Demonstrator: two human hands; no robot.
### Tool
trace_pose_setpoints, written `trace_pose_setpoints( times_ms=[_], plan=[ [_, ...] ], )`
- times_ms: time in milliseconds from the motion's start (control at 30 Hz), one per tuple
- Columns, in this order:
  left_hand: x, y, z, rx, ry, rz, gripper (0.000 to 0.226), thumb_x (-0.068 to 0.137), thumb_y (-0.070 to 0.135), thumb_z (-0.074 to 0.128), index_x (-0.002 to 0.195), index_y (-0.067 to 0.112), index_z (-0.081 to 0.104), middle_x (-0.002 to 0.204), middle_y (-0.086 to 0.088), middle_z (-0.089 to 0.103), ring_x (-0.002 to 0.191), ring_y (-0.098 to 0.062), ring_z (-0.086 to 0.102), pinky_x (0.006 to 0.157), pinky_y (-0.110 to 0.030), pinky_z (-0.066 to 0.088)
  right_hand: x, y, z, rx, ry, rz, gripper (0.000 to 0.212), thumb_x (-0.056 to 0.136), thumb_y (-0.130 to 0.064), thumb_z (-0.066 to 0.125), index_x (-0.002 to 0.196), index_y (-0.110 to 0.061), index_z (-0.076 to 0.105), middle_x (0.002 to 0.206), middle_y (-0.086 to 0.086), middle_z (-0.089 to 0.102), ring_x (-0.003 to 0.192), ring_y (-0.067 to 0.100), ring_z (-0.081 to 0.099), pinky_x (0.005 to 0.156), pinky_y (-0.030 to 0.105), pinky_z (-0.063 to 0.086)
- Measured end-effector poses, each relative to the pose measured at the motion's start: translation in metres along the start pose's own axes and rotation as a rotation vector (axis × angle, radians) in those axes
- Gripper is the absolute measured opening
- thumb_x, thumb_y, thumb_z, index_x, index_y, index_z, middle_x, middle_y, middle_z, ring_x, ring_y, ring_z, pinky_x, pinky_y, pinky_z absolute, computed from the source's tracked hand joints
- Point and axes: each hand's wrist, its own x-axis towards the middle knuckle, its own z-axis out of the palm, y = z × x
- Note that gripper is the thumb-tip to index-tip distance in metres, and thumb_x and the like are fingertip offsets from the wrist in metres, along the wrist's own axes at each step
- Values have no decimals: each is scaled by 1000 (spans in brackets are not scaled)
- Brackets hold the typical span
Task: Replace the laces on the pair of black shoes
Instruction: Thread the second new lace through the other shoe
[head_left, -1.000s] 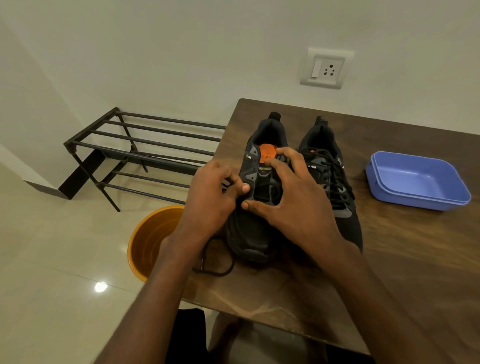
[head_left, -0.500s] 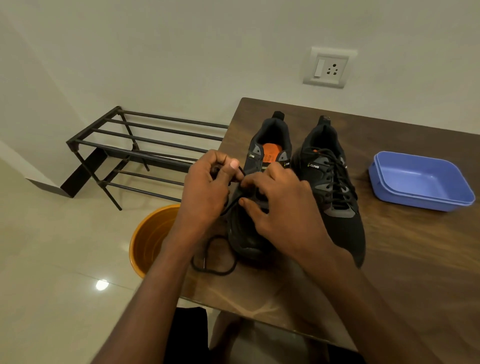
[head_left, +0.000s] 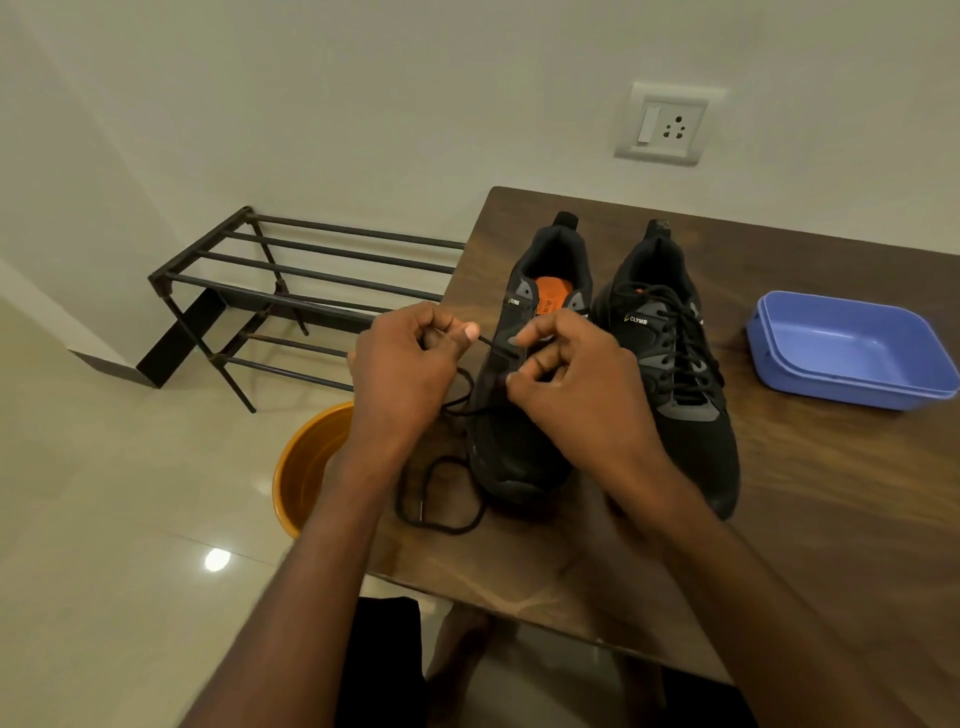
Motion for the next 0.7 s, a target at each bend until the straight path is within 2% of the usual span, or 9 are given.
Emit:
trace_pose_setpoints(
  times_ms=[67, 133, 200, 333, 400, 467, 567, 633, 700],
  plan=[
    [0, 0, 0, 22, 3, -40, 26, 84, 57, 69, 84, 31, 73, 58, 13, 62, 64, -12, 62, 89, -65, 53, 0, -4, -8, 274, -25, 169, 21, 87, -14, 78, 101, -26, 68, 79, -5, 75, 73, 4, 71, 74, 29, 58],
    [0, 2, -1, 44, 2, -64, 28, 81, 61, 69, 82, 33, 73, 57, 15, 61, 66, -12, 63, 90, -65, 51, 0, -5, -17, 473, -42, 286, 12, 87, -16, 74, 97, -21, 73, 80, -4, 73, 70, 6, 64, 69, 26, 48],
    [0, 3, -3, 50, 1, -84, 36, 76, 69, 65, 81, 34, 74, 62, 13, 65, 74, -14, 66, 91, -64, 52, -1, -4, -27, 636, -104, 344, 13, 89, -20, 69, 101, -20, 73, 82, -3, 68, 71, 9, 54, 66, 27, 39],
    [2, 2, -7, 24, -27, -136, 44, 69, 79, 61, 80, 38, 73, 62, 13, 67, 73, -18, 69, 85, -66, 55, -9, -9, -46, 1141, -255, 415, 16, 91, -20, 62, 107, -20, 63, 81, -4, 64, 76, 12, 59, 80, 31, 46],
    [0, 2, -10, 92, -42, -128, 41, 75, 76, 62, 78, 36, 72, 61, 15, 69, 69, -12, 70, 86, -63, 55, -9, -12, -55, 1332, -259, 391, 14, 91, -22, 63, 104, -18, 62, 80, -4, 60, 71, 11, 57, 77, 31, 50],
    [-4, 7, -11, 182, -38, -93, 34, 84, 67, 68, 77, 34, 71, 63, 16, 70, 72, -6, 70, 92, -60, 52, -7, -12, -65, 1283, -194, 288, 16, 94, -22, 60, 109, -16, 59, 81, -4, 57, 60, 8, 46, 59, 23, 46],
    [-8, 21, -11, 336, -48, -67, 26, 91, 59, 67, 77, 38, 66, 83, 17, 70, 96, -8, 66, 109, -56, 36, -9, -16, -84, 887, -3, 89, 14, 100, -17, 55, 113, -13, 61, 80, -2, 61, 49, 8, 34, 42, 20, 29],
    [-9, 33, -12, 198, -19, 28, 17, 95, 56, 65, 88, 40, 68, 99, 18, 70, 104, -5, 65, 108, -48, 42, -14, -20, -92, 690, 41, -23, 14, 103, -14, 53, 110, -10, 66, 77, 2, 63, 44, 10, 31, 40, 20, 26],
    [-16, 53, -12, -104, -30, 157, 25, 103, 44, 58, 107, 25, 74, 106, 10, 74, 106, -5, 67, 96, -32, 51, -18, -25, -94, 489, 14, -89, 16, 106, -11, 51, 108, -7, 67, 72, 7, 63, 41, 8, 35, 38, 18, 28]
  ],
)
